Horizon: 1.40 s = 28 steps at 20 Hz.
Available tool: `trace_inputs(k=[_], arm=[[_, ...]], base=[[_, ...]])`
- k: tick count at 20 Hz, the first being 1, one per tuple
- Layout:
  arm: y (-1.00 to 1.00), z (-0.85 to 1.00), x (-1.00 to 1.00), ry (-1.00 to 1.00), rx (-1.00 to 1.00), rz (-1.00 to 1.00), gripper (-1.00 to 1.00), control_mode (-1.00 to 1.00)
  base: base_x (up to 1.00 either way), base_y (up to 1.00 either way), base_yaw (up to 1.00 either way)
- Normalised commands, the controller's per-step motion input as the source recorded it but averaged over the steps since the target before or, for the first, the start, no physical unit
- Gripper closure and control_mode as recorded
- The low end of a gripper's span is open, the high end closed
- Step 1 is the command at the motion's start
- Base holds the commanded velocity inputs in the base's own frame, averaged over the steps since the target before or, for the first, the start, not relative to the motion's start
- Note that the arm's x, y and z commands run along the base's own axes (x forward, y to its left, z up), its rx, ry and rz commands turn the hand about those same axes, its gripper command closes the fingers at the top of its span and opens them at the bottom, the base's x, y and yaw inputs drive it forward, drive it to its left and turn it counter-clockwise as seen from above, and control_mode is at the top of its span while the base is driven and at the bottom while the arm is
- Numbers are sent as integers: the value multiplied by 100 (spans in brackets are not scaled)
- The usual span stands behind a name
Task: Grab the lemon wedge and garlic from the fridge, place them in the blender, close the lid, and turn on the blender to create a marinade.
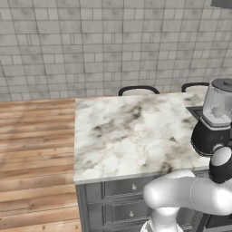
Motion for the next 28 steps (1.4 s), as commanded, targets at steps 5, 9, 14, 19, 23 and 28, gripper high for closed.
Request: trace_inputs(k=[5, 9, 14, 19, 23, 28], arm=[[0, 39, -26, -20, 0, 0, -100, -100], [19, -1, -88, -30, 0, 0, -100, -100], [35, -28, -100, -21, 4, 0, -100, -100], [45, -64, -91, -7, 6, 1, -100, -100], [40, -91, -47, 0, 5, 5, -100, -100], [38, -86, 6, 1, 4, 5, -100, -100]], base=[[0, 0, 0], [0, 0, 0], [0, 0, 0], [0, 0, 0], [0, 0, 0], [0, 0, 0]])
